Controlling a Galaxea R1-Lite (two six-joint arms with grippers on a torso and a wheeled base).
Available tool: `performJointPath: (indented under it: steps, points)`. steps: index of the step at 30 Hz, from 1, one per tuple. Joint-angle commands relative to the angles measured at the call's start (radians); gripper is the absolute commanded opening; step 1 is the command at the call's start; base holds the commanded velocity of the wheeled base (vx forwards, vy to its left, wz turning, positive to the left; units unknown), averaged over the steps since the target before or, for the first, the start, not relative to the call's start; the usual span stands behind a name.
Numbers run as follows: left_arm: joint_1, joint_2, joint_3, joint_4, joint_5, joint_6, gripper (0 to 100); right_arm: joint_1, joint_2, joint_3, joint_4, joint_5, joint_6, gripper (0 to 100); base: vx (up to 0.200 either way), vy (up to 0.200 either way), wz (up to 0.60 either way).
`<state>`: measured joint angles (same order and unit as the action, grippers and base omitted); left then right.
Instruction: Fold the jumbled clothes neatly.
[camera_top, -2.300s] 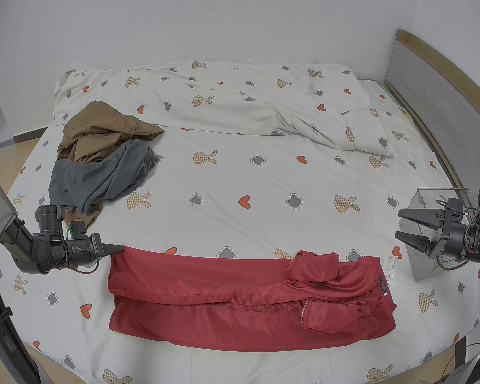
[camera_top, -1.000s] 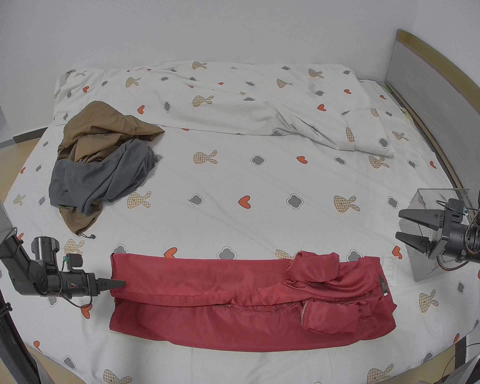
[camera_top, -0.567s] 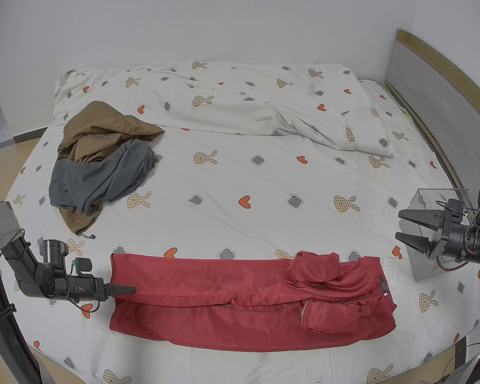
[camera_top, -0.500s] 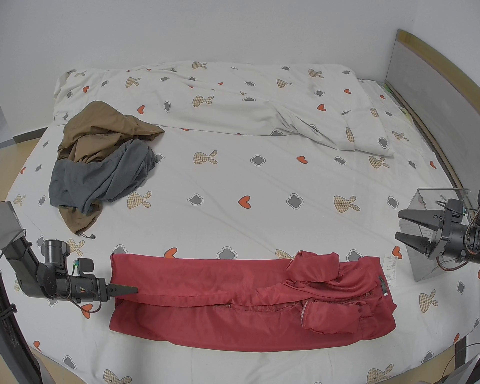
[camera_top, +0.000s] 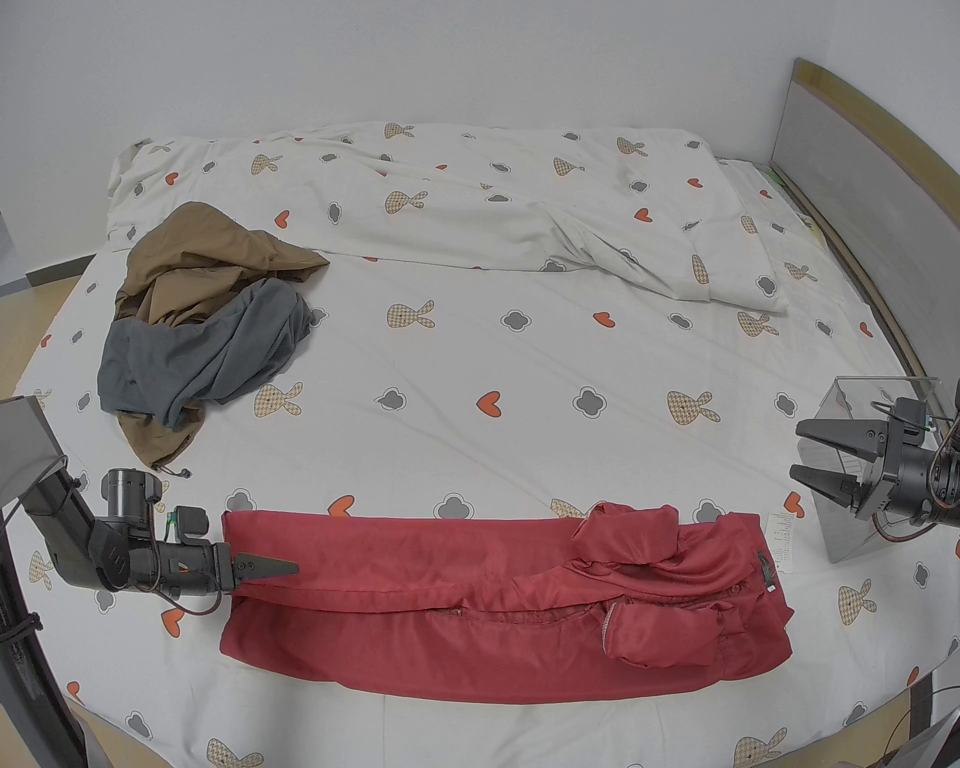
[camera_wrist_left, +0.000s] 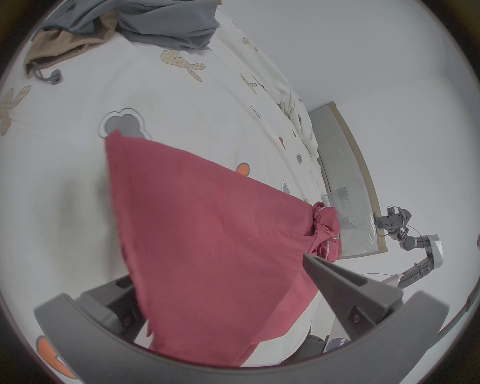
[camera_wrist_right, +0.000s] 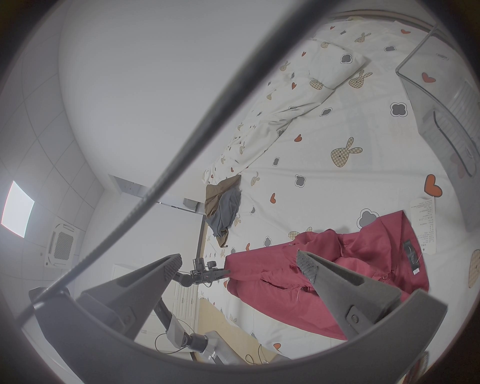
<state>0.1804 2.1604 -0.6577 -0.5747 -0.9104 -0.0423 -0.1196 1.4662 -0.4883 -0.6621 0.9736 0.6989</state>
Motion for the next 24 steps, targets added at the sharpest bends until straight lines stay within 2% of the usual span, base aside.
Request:
performJointPath:
  steps: [1, 15, 16, 24]
  points:
    - [-0.033, 0.012, -0.017, -0.001, -0.001, -0.014, 100, -0.002, -0.001, -0.003, -0.001, 0.0, 0.001, 100, 0.0, 0.0, 0.0]
    - [-0.102, 0.013, 0.001, -0.001, -0.001, -0.014, 100, -0.002, 0.0, -0.003, -0.001, 0.0, 0.001, 100, 0.0, 0.0, 0.0]
    - [-0.105, 0.013, 0.001, -0.001, -0.001, -0.014, 0, -0.002, -0.001, -0.003, -0.001, 0.0, 0.001, 100, 0.0, 0.0, 0.0]
    - [-0.076, 0.015, -0.007, -0.002, -0.001, -0.013, 0, -0.002, 0.0, -0.003, -0.001, 0.0, 0.001, 100, 0.0, 0.0, 0.0]
